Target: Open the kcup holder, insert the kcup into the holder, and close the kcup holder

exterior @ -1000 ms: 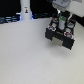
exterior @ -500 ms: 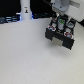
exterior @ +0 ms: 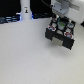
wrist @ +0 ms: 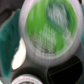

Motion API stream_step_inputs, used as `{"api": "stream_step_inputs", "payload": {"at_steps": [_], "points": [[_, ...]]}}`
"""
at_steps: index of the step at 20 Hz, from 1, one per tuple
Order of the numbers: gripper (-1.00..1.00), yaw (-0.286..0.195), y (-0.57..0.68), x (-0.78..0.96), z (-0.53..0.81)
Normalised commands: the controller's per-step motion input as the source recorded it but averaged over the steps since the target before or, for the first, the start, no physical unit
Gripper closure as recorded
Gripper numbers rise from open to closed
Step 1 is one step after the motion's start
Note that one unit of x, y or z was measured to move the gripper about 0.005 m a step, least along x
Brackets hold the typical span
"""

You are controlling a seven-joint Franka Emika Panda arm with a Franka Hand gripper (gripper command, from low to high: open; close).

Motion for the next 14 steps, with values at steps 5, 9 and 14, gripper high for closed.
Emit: {"api": "stream_step_inputs", "payload": {"at_steps": [5,9,14], "points": [[-1.00,0.078,0.03,0.21,0.39],[-1.00,0.055,-0.23,0.35,0.61],[-1.00,0.043,-0.41,0.49,0.56]]}}
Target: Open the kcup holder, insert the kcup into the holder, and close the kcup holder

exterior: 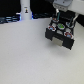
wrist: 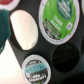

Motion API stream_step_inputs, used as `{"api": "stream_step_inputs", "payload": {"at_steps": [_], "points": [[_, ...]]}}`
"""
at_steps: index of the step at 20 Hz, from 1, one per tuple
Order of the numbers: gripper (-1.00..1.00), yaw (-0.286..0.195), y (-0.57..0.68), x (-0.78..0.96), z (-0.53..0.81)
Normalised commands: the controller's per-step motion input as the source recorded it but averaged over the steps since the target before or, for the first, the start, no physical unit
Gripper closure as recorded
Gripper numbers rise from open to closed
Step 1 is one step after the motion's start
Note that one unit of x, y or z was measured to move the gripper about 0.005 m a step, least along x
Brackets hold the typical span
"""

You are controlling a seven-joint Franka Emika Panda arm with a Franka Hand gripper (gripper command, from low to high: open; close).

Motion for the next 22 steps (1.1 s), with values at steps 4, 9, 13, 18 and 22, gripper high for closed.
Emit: {"api": "stream_step_inputs", "payload": {"at_steps": [4,9,13,18,22], "points": [[-1.00,0.027,-0.47,0.56,0.41],[-1.00,0.016,-0.46,0.61,0.30],[-1.00,0.001,-0.38,0.68,0.19],[-1.00,0.005,-0.21,0.79,0.10],[-1.00,0.028,-0.04,0.77,0.01]]}}
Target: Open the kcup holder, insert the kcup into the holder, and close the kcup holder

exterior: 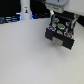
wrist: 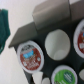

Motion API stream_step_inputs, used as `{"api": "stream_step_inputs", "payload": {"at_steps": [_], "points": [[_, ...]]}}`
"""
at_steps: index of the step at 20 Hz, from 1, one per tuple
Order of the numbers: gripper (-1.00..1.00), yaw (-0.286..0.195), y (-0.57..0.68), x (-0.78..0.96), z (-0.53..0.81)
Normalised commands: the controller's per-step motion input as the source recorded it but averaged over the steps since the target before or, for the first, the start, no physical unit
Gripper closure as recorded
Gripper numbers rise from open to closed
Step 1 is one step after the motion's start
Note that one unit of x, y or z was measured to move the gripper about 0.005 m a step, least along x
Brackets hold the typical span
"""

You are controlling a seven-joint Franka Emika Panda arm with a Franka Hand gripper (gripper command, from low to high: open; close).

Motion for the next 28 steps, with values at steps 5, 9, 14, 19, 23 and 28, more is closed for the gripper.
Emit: {"api": "stream_step_inputs", "payload": {"at_steps": [5,9,14,19,23,28], "points": [[-1.00,0.082,0.00,0.59,-0.15],[-1.00,0.186,0.01,0.23,-0.25],[-1.00,0.281,0.03,0.02,-0.27],[-1.00,0.256,0.15,-0.15,-0.19],[-1.00,0.165,0.31,-0.29,-0.19],[-1.00,0.152,0.34,-0.38,-0.13]]}}
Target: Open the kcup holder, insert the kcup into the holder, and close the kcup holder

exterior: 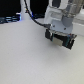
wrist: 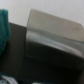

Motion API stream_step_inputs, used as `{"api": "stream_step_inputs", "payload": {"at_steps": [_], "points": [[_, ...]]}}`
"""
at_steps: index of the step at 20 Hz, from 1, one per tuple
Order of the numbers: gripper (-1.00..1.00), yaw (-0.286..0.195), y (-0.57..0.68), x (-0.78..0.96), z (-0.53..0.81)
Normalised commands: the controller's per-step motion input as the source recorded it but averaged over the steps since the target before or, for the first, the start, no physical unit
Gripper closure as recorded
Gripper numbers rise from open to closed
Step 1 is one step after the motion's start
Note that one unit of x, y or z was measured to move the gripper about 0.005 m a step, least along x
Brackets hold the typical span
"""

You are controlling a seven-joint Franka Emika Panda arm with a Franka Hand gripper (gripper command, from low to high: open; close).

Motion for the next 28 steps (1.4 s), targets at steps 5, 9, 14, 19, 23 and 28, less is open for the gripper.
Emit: {"api": "stream_step_inputs", "payload": {"at_steps": [5,9,14,19,23,28], "points": [[-1.00,0.155,0.28,-0.46,-0.06],[-1.00,0.126,0.35,-0.50,-0.02],[-1.00,0.086,0.52,-0.52,0.00],[-1.00,0.067,0.61,-0.50,0.01],[-1.00,0.040,0.67,-0.56,0.02],[-1.00,0.023,0.66,-0.69,0.02]]}}
